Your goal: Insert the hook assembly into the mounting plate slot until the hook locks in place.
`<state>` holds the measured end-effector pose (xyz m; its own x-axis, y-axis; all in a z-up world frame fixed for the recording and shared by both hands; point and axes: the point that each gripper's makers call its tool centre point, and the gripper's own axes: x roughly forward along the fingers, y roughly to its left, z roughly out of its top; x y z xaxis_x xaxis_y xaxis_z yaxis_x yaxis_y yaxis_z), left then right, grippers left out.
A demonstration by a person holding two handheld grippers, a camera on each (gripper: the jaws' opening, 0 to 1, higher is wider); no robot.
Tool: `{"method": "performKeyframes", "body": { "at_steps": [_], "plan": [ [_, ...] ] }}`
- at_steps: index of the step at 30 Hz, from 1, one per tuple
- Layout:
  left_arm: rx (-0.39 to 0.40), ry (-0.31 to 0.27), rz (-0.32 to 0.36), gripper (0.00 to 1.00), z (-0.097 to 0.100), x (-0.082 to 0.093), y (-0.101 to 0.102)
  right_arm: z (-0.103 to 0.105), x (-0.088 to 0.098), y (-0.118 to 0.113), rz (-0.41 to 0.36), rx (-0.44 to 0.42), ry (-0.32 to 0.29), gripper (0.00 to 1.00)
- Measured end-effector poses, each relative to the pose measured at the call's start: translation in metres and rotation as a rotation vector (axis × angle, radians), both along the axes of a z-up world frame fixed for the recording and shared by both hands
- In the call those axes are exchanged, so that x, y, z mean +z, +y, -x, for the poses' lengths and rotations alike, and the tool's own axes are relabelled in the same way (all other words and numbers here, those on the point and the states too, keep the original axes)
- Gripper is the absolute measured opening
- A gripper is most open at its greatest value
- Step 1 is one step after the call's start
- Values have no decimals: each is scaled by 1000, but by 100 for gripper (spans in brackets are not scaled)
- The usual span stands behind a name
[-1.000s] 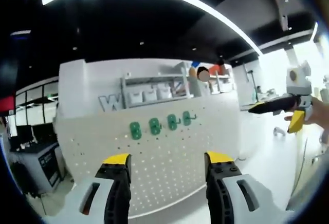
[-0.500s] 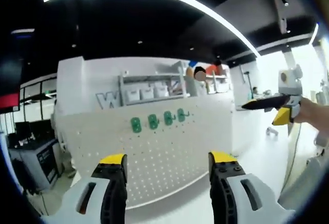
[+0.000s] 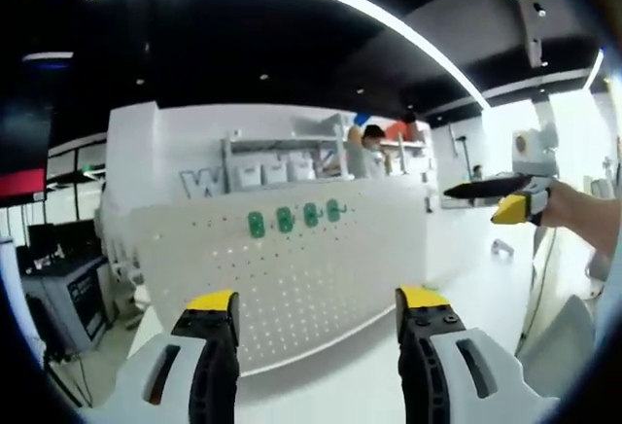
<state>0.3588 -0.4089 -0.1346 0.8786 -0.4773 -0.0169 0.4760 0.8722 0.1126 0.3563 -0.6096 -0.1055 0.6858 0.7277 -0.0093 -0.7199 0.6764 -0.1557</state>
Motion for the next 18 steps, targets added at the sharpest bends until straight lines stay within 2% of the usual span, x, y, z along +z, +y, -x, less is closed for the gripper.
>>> {"method": "performKeyframes", "body": {
  "at_steps": [8, 18],
  "plan": [
    [-10, 27, 1, 69, 12, -8, 1, 5, -6, -3, 3, -16, 14, 86],
    [-24, 30, 2, 68, 21, -12, -2, 5, -5, -9, 1, -38, 11, 86]
  ]
}}
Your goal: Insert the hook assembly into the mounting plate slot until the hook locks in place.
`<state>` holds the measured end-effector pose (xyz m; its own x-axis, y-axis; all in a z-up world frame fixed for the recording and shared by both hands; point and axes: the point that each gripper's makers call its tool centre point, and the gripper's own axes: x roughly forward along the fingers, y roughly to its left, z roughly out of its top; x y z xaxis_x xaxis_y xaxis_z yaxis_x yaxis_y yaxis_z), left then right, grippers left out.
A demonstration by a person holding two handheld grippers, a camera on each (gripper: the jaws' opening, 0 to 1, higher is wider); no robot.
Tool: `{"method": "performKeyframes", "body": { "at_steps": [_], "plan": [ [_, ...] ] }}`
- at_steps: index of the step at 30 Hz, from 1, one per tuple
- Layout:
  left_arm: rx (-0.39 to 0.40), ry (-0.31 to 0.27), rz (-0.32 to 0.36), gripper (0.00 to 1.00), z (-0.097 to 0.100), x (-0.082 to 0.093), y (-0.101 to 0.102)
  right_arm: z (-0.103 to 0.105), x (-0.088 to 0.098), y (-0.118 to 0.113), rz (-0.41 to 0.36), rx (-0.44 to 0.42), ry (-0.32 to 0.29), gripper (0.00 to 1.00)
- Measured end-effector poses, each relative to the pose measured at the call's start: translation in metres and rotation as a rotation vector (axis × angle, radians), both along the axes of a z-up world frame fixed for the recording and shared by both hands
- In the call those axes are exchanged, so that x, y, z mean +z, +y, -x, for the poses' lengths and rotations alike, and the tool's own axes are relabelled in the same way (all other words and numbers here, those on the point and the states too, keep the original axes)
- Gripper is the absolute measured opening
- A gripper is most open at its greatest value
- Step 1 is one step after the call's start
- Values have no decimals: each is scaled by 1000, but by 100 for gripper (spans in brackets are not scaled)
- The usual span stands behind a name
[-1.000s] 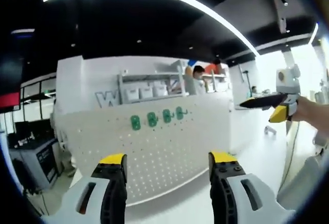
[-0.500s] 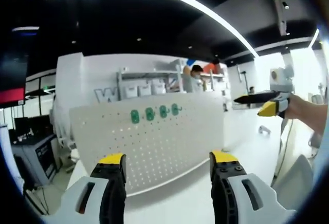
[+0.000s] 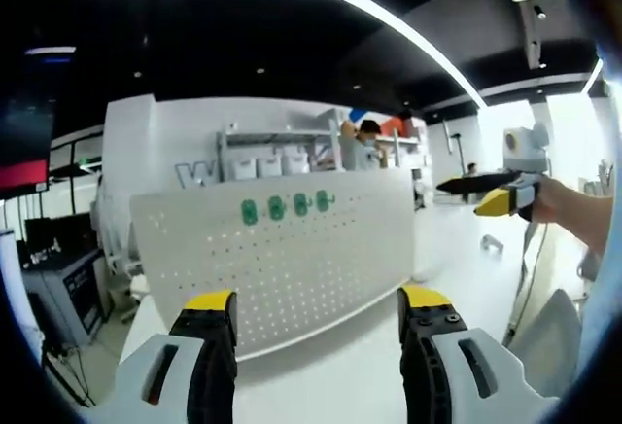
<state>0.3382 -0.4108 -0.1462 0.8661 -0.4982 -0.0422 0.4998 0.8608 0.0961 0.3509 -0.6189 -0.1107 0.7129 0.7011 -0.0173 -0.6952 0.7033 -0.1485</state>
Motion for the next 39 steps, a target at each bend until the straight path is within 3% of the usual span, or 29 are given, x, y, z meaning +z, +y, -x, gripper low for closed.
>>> {"method": "performKeyframes", "body": {
  "at_steps": [18, 39],
  "plan": [
    [-28, -27, 9, 68, 10, 13, -6, 14, 8, -2, 13, -15, -23, 86],
    [-30, -11, 13, 68, 33, 9, -11, 39, 4, 15, 20, 19, -11, 86]
  ]
}}
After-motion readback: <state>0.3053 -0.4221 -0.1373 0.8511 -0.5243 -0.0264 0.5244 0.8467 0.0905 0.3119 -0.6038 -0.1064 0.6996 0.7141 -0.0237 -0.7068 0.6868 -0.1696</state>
